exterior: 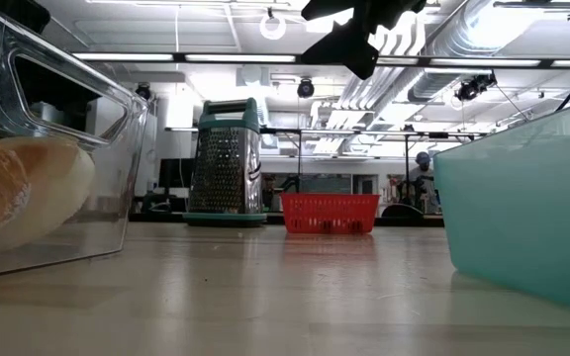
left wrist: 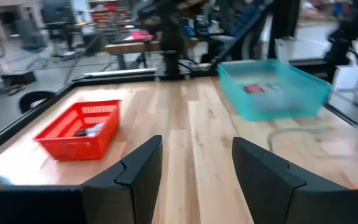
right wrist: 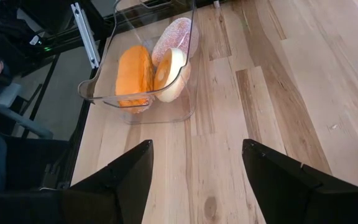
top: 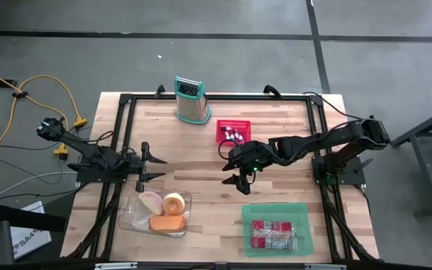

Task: Pick & Place Food Item
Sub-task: Return to Home Position

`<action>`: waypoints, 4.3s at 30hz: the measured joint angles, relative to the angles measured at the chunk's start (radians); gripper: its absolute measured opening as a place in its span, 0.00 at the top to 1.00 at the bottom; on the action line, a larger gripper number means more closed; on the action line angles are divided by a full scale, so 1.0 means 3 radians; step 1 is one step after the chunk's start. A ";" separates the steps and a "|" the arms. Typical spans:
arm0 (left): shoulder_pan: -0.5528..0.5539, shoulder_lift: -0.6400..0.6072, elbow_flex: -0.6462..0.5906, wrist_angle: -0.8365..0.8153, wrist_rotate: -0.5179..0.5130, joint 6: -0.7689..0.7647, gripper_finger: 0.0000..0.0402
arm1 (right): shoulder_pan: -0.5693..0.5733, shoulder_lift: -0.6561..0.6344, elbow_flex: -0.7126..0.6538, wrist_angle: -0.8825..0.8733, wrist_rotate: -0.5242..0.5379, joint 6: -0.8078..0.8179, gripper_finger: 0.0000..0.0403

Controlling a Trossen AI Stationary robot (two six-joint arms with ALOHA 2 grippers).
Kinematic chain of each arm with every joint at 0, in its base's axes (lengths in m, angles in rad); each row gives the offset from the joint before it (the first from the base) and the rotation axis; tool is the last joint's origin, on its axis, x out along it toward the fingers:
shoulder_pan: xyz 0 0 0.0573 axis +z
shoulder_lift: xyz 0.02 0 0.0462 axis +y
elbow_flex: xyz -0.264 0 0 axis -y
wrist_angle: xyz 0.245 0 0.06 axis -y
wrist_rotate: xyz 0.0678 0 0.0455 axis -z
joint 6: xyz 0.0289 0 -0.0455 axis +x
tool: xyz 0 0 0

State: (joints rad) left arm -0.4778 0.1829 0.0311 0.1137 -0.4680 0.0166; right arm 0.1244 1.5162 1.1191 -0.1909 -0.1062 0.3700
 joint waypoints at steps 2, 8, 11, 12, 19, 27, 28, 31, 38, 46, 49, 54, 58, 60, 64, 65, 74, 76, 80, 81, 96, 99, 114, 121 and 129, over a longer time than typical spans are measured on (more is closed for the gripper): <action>0.0000 0.0000 -0.0001 -0.0041 0.0108 0.0075 0.53 | 0.0000 0.0000 0.0000 0.0000 0.0000 0.0000 0.41; 0.0000 -0.0001 -0.0003 -0.0204 0.0284 0.0105 0.53 | 0.0000 0.0000 0.0000 0.0000 -0.0001 0.0001 0.41; 0.0000 -0.0034 -0.0005 -0.0256 0.0367 0.0105 0.53 | 0.0000 0.0000 0.0000 0.0000 0.0000 0.0001 0.41; 0.0000 -0.0054 -0.0005 -0.0266 0.0378 0.0113 0.53 | -0.0001 0.0000 0.0000 0.0000 0.0000 0.0000 0.41; 0.0028 -0.0270 -0.0005 -0.0294 0.0382 0.0326 0.53 | 0.0000 0.0000 0.0000 0.0000 0.0000 0.0001 0.41; 0.0332 -0.0413 -0.0008 -0.0404 0.0635 0.0493 0.53 | 0.0000 0.0000 0.0000 0.0000 0.0000 0.0001 0.41; 0.0372 -0.0396 -0.0008 -0.0421 0.0772 0.0537 0.53 | 0.0000 0.0000 0.0000 -0.0001 -0.0001 0.0000 0.41; 0.0514 -0.0346 -0.0008 -0.0455 0.1014 0.0464 0.53 | 0.0000 0.0000 0.0000 0.0000 0.0000 0.0001 0.41; 0.0961 -0.0265 -0.0008 -0.0473 0.1111 0.0245 0.53 | 0.0000 0.0000 0.0000 0.0000 0.0000 0.0000 0.41; 0.1291 0.0006 -0.0008 -0.0498 0.1269 -0.0144 0.53 | 0.0000 0.0000 0.0000 0.0000 -0.0001 0.0001 0.41; 0.1348 0.0059 -0.0009 -0.0513 0.1382 -0.0164 0.53 | 0.0000 0.0000 0.0000 0.0000 0.0000 0.0000 0.41; 0.1421 0.0057 -0.0009 -0.0516 0.1404 -0.0139 0.53 | 0.0000 0.0000 0.0000 0.0000 -0.0001 0.0001 0.41; 0.1460 0.0057 -0.0009 -0.0516 0.1404 -0.0135 0.53 | 0.0000 0.0000 0.0000 0.0000 0.0000 0.0000 0.41; 0.1462 0.0057 -0.0009 -0.0516 0.1403 -0.0134 0.53 | 0.0000 0.0000 0.0000 0.0000 -0.0001 0.0001 0.41; 0.1462 0.0057 -0.0009 -0.0517 0.1403 -0.0134 0.53 | 0.0000 0.0000 0.0000 0.0000 -0.0001 0.0000 0.41; 0.1462 0.0057 -0.0009 -0.0516 0.1403 -0.0132 0.53 | 0.0000 0.0000 0.0000 0.0000 0.0000 0.0001 0.41; 0.1461 0.0057 -0.0009 -0.0515 0.1400 -0.0135 0.53 | 0.0000 0.0001 0.0000 0.0000 0.0000 0.0001 0.41; 0.1461 0.0057 -0.0010 -0.0501 0.1395 -0.0127 0.53 | 0.0000 0.0000 0.0000 0.0000 -0.0001 0.0001 0.41; 0.1461 0.0057 -0.0015 -0.0346 0.1378 -0.0054 0.53 | 0.0000 0.0000 0.0000 0.0000 0.0000 0.0000 0.41; 0.1461 0.0058 -0.0015 -0.0253 0.1376 -0.0044 0.53 | 0.0000 0.0000 0.0000 0.0000 -0.0001 0.0001 0.41; 0.1461 0.0057 -0.0013 0.0224 0.1381 -0.0055 0.53 | -0.0003 0.0001 0.0004 -0.0134 -0.0545 -0.0385 0.41; 0.1461 0.0058 -0.0011 0.0226 0.1381 -0.0058 0.53 | 0.0002 0.0003 0.0004 -0.0115 -0.0903 -0.0629 0.41; 0.1461 0.0058 -0.0011 0.0234 0.1382 -0.0057 0.53 | 0.0110 0.0032 0.0004 0.0096 -0.0481 -0.0733 0.41; 0.1461 0.0057 -0.0010 0.0234 0.1381 -0.0056 0.53 | 0.0110 0.0032 0.0004 0.0392 -0.0227 -0.0712 0.41; 0.1461 0.0058 -0.0010 0.0234 0.1383 -0.0056 0.53 | 0.0108 0.0029 0.0003 0.0706 -0.0059 -0.0713 0.41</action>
State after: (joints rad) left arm -0.0396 0.2003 0.0280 0.1841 -0.0532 -0.0002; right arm 0.1570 1.5249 1.1199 0.0209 -0.1239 0.1562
